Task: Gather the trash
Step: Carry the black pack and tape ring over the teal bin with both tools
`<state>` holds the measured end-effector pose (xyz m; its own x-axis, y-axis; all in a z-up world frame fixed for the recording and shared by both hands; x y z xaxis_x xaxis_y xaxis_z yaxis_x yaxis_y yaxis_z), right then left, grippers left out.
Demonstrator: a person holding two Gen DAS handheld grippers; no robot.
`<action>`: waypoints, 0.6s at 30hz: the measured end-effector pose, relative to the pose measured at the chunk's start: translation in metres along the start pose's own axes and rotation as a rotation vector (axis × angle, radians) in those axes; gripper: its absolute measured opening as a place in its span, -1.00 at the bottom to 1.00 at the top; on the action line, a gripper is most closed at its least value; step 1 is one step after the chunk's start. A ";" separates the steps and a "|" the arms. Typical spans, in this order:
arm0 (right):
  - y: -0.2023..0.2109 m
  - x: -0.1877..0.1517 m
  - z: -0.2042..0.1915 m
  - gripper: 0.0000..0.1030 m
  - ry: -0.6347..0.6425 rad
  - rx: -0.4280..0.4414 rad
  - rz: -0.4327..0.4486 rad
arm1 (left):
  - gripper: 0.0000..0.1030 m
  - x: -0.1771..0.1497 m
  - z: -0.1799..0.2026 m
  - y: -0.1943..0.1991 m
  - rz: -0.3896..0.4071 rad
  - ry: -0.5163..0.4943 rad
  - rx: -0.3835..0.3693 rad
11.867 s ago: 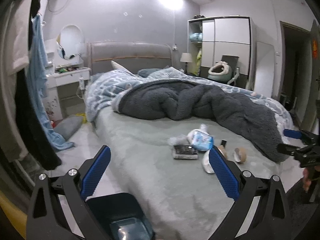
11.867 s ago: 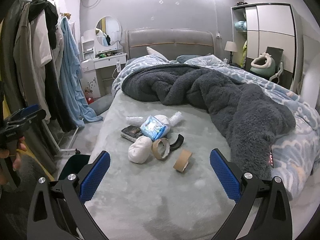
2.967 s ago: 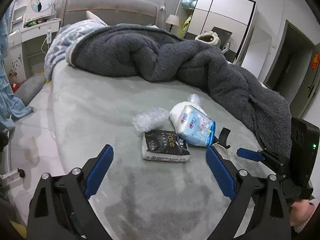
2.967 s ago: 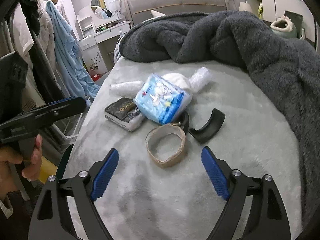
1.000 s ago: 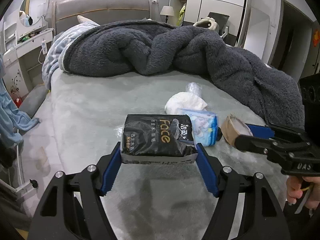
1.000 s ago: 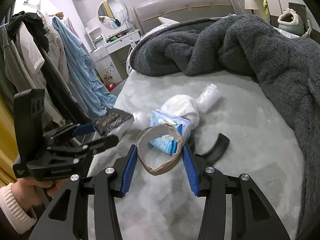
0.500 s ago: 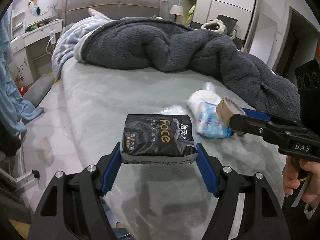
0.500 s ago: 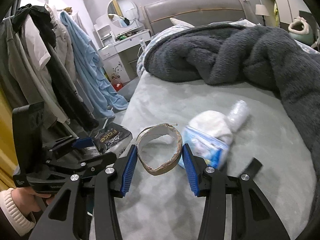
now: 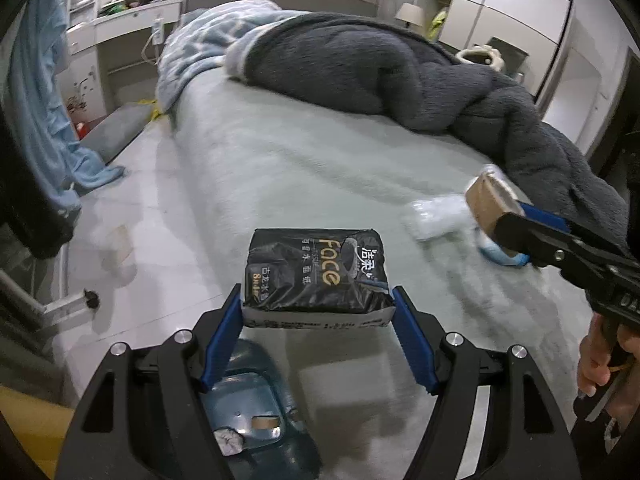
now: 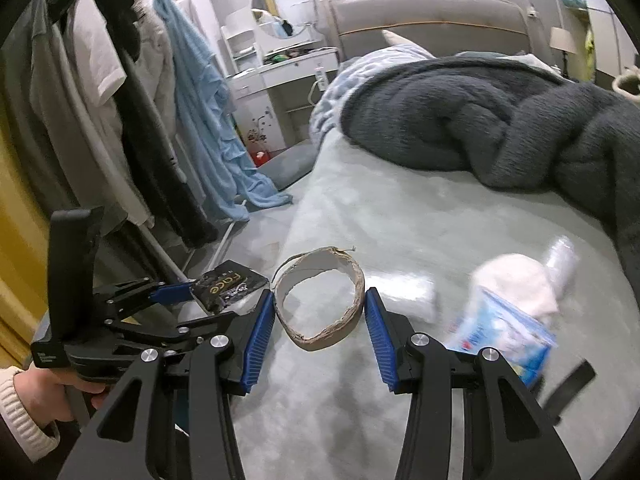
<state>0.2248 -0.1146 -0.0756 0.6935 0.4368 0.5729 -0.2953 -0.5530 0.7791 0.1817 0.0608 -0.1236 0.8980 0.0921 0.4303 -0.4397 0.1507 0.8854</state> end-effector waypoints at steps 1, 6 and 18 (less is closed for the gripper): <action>-0.003 0.002 -0.005 -0.09 0.008 0.004 -0.003 | 0.44 -0.001 -0.005 0.000 -0.003 0.005 0.006; -0.016 0.009 -0.025 -0.09 0.044 0.025 -0.018 | 0.44 -0.010 -0.031 -0.005 -0.047 0.048 0.036; -0.057 0.016 -0.082 -0.09 0.129 0.072 -0.078 | 0.44 -0.042 -0.086 -0.028 -0.203 0.160 0.032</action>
Point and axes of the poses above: each gripper's, at about its wrist camera, not at the fingertips, and y roughly against the way its jaws point, z to its right, x to its top, the point moved 4 cm from there along -y, roughly the way its jaws point, and after that the axes turned 14 degrees about -z, right-handed, at the moved point
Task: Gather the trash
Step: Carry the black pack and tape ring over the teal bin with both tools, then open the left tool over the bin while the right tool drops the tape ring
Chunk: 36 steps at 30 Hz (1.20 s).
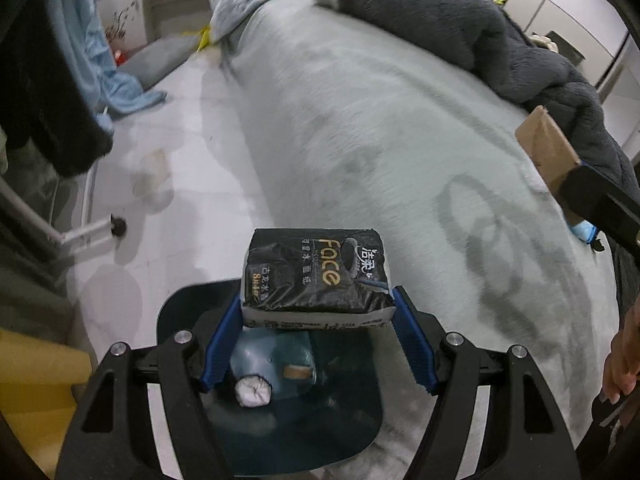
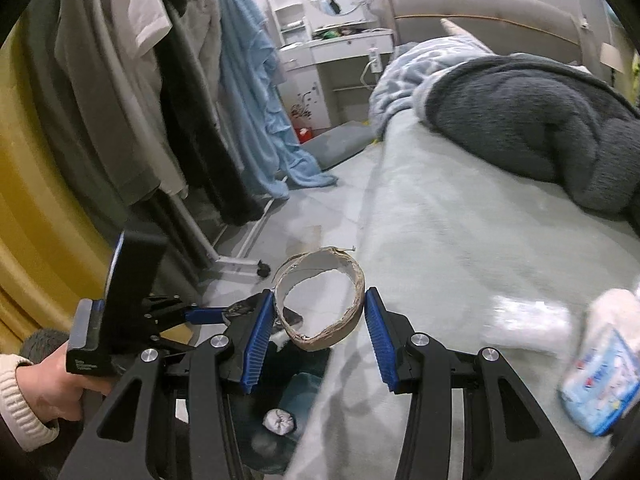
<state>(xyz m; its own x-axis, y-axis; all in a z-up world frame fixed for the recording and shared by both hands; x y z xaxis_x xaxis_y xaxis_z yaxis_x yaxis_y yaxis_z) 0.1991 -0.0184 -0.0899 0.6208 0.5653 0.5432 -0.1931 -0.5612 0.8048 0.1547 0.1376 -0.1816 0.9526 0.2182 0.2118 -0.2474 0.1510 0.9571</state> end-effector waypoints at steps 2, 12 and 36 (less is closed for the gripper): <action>-0.008 0.001 -0.009 -0.09 0.017 0.007 -0.015 | 0.44 -0.003 -0.007 -0.003 -0.020 0.013 0.005; -0.047 0.005 -0.039 -0.09 0.073 0.039 -0.099 | 0.48 -0.019 -0.042 -0.018 -0.154 0.050 -0.003; -0.142 -0.030 -0.075 -0.09 0.128 0.052 -0.365 | 0.66 -0.022 -0.107 0.074 0.148 0.130 -0.037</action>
Point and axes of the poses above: each gripper's, at about its wrist camera, not at the fingertips, and y roughly against the way its jaws point, z to its right, x to its top, the point moved 4 cm from there along -y, roughly the way its jaws point, and after that the axes turned 14 degrees about -z, right-handed, at the moved point
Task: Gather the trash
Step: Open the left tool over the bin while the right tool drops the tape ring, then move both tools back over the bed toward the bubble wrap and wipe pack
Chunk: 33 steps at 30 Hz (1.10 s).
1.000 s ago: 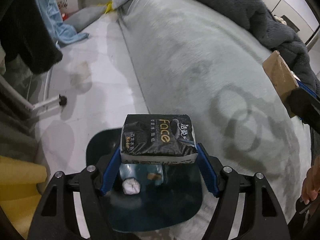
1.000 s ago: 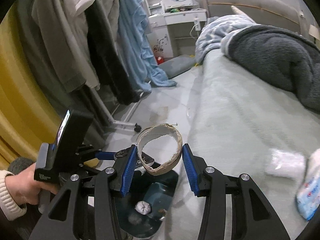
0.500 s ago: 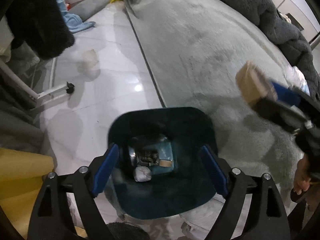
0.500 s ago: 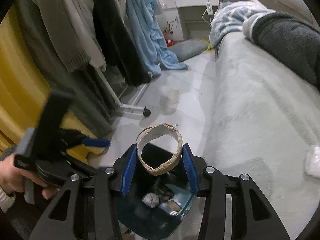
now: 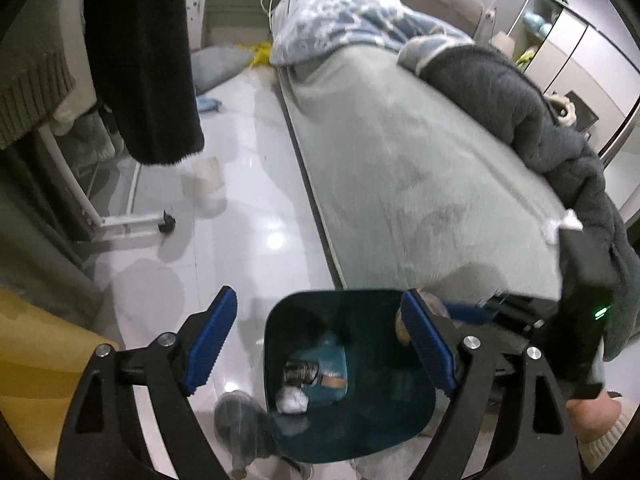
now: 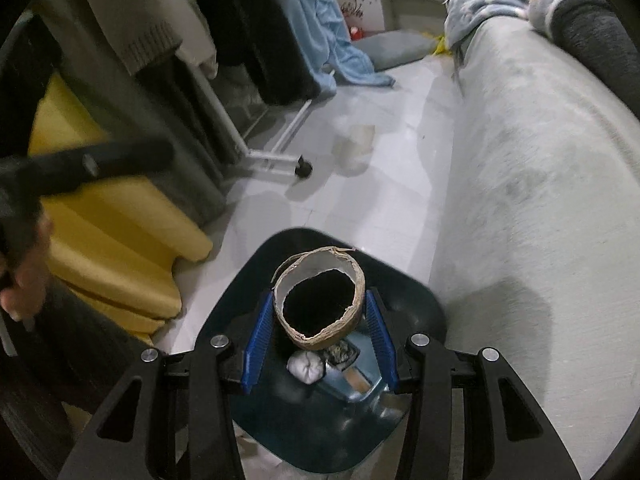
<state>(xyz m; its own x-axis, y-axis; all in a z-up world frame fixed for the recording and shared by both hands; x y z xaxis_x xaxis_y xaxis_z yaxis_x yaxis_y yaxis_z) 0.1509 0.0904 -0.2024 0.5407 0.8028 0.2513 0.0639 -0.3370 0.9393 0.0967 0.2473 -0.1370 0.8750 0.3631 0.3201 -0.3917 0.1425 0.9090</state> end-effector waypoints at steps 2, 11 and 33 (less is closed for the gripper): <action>-0.005 -0.001 -0.003 -0.07 0.006 0.000 -0.019 | 0.66 0.003 0.002 0.008 0.036 -0.009 -0.011; -0.005 0.001 -0.006 0.38 0.017 -0.011 -0.042 | 0.63 0.014 0.028 0.042 0.201 -0.076 -0.015; 0.113 -0.027 0.049 0.56 -0.053 -0.078 0.274 | 0.63 0.025 0.122 0.057 0.347 -0.235 -0.053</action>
Point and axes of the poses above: each gripper's, at about its wrist camera, not at the fingertips, and y roughly against the way its jaws point, z to its right, x to its top, the point moved 4 cm from there along -y, roughly the way its jaws point, and after that the axes turned 14 degrees about -z, right-handed, at the moved point
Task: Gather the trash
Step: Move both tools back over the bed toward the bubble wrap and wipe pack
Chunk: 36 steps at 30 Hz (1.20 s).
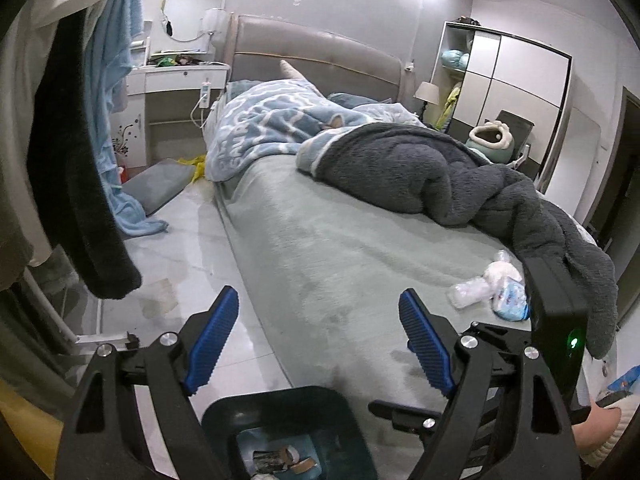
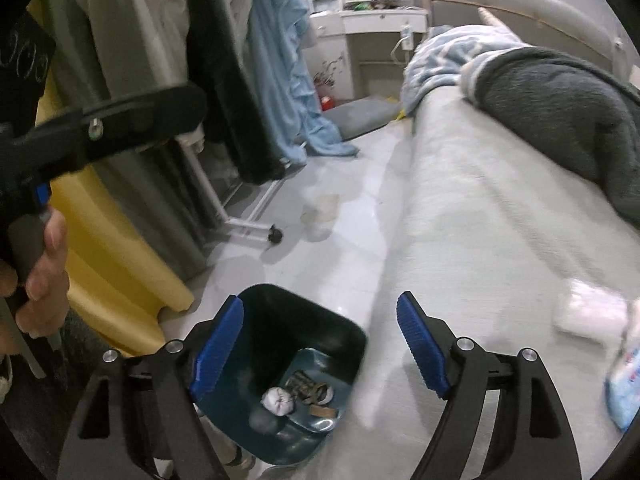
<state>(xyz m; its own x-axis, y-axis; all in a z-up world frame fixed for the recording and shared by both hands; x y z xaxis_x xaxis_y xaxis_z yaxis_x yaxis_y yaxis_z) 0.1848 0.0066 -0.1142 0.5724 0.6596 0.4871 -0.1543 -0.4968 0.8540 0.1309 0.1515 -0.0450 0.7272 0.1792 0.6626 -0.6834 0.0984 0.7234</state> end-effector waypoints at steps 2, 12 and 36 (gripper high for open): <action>0.008 -0.003 0.009 0.57 -0.016 -0.010 0.015 | 0.63 0.003 0.010 -0.002 0.010 -0.010 -0.007; 0.039 -0.027 0.048 0.63 -0.061 -0.082 0.064 | 0.63 0.009 0.051 -0.018 0.010 -0.056 -0.057; 0.125 -0.087 0.173 0.79 -0.156 -0.263 0.115 | 0.76 0.016 0.136 -0.105 -0.138 -0.136 -0.094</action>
<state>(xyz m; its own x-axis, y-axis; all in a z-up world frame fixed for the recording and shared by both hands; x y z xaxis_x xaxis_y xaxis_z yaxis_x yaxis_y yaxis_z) 0.2547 -0.2103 -0.0813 0.6521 0.5032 0.5670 -0.4167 -0.3868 0.8226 0.2230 0.0110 -0.0841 0.8117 0.0243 0.5836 -0.5754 0.2051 0.7917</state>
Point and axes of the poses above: each gripper's, at about its wrist camera, not at the fingertips, and y roughly against the way its jaws point, z to its right, x to its top, the point moved 4 cm from there along -y, roughly the way its jaws point, and after that the axes turned 14 degrees about -z, right-handed, at the moved point
